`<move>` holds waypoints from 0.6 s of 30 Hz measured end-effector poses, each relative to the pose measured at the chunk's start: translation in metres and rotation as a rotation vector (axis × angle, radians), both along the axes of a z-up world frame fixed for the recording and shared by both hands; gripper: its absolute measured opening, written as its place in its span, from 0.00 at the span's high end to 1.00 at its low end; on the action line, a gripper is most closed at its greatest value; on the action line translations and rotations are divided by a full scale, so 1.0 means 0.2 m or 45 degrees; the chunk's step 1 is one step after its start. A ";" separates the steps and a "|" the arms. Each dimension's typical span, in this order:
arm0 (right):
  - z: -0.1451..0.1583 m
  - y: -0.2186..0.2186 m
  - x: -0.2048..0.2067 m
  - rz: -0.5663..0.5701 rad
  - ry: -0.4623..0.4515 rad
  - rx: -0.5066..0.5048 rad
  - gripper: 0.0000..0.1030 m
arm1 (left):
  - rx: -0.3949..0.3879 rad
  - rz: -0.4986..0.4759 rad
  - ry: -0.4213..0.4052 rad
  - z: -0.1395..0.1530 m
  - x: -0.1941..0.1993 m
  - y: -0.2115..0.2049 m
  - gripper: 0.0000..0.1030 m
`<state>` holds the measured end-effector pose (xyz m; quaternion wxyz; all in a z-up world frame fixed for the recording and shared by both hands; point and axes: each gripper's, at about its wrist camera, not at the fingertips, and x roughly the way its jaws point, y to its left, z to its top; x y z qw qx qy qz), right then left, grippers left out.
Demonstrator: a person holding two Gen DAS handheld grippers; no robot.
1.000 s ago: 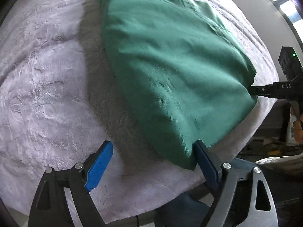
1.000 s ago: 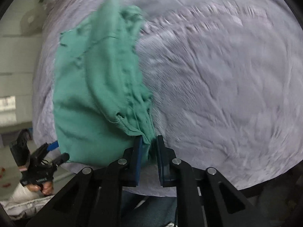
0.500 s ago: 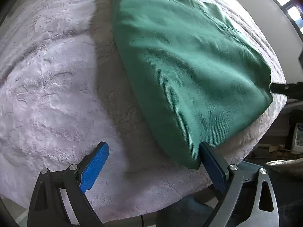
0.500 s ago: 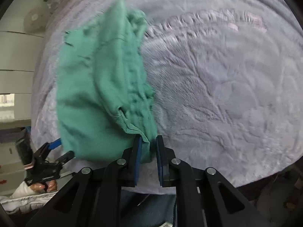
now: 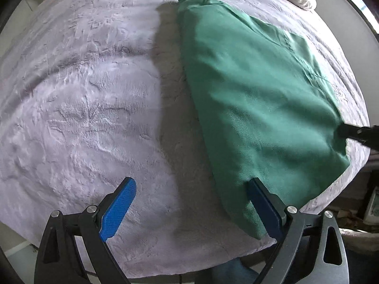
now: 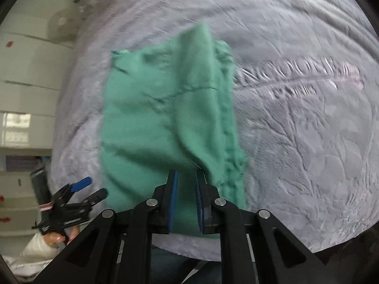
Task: Fold large clothes
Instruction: 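Pinch the folded jacket's edge with the right tool and tug it straight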
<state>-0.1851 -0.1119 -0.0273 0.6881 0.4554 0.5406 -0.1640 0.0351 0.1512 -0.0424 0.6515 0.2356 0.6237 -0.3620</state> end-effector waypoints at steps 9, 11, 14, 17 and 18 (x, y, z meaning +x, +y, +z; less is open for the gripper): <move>-0.14 0.00 -0.02 -0.008 0.066 0.034 1.00 | 0.013 -0.004 -0.021 0.01 -0.03 -0.04 0.06; -0.14 -0.01 -0.01 -0.006 0.065 0.037 1.00 | 0.017 -0.007 -0.022 0.01 -0.03 -0.04 0.06; -0.13 0.01 -0.02 -0.018 0.062 0.047 1.00 | 0.025 -0.014 -0.028 0.01 -0.04 -0.03 0.06; -0.13 0.00 -0.03 -0.025 0.063 0.055 1.00 | 0.034 -0.015 -0.031 0.01 -0.04 -0.04 0.06; -0.14 0.00 -0.04 -0.029 0.063 0.058 1.00 | 0.036 -0.017 -0.031 0.01 -0.04 -0.05 0.06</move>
